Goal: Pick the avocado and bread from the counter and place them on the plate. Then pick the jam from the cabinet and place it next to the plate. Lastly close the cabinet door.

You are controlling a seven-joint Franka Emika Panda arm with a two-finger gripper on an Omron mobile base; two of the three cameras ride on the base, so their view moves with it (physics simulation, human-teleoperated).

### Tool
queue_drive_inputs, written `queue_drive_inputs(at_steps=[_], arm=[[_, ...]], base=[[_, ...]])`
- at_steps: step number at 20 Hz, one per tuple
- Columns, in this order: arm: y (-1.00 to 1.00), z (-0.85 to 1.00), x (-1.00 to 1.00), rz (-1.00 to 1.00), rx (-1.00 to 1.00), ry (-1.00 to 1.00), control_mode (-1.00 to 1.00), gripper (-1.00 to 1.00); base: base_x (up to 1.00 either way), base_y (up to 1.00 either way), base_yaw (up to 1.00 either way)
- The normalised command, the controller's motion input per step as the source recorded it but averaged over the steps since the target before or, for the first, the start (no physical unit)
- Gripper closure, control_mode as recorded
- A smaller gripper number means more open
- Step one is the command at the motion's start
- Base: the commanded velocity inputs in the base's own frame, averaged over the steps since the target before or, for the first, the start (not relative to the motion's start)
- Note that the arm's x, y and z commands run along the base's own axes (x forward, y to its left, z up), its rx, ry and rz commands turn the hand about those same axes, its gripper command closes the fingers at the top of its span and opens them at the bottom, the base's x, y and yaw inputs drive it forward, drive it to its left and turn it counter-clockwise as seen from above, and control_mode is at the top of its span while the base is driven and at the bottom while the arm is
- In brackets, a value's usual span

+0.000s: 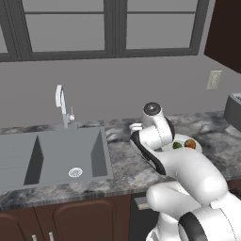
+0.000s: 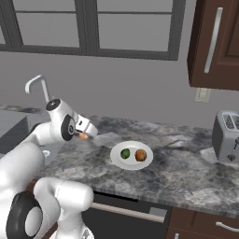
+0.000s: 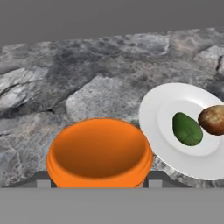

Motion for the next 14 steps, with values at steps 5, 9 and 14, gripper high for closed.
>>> queue_drive_inputs(at_steps=[5,9,14], arm=[[-0.26,-0.09,0.13,-0.09,0.01,0.08,-1.00,1.00],[-0.21,-0.01,0.06,-0.09,0.02,0.12,-1.00,1.00],[-0.10,-0.41,0.15,-0.09,0.00,0.00,-1.00,1.00]], base=[[0.00,0.00,0.00],[0.00,0.00,0.00],[0.00,0.00,0.00]])
